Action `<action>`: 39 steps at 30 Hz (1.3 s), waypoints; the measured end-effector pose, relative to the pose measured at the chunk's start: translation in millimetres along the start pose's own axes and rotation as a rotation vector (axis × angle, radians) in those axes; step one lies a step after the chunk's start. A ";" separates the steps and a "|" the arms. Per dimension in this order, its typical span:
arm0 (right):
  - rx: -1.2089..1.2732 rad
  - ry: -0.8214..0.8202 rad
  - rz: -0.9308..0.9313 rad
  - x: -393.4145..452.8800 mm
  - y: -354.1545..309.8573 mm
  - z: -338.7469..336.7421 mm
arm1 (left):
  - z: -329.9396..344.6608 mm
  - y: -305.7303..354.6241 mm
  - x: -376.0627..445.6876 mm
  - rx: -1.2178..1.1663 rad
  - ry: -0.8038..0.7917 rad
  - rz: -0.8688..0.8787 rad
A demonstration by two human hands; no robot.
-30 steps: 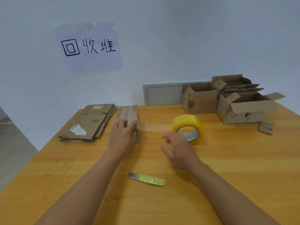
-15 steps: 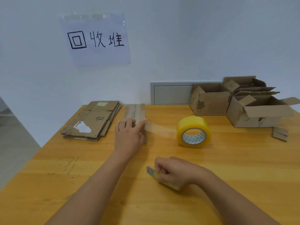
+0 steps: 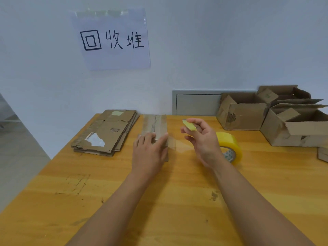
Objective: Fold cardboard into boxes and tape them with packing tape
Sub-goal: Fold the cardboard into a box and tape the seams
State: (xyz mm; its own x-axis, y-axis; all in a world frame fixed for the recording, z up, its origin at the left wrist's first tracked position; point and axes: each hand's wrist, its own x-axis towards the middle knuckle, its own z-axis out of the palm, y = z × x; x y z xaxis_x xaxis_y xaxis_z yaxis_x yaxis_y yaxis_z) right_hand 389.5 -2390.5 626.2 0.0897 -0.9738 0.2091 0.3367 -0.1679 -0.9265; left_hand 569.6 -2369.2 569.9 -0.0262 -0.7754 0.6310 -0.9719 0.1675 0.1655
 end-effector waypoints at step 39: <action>-0.622 -0.229 -0.234 -2.8 23.7 -14.1 | 3.6 -11.2 9.4 0.001 0.004 0.017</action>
State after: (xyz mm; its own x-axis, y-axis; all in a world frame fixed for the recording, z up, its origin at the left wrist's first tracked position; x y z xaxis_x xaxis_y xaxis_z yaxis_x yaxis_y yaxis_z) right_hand 384.0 -2394.0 599.3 0.2986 -0.8558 0.4225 -0.2214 -0.4927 -0.8416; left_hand 579.3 -2380.6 571.2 -0.0422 -0.7702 0.6364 -0.9714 0.1806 0.1541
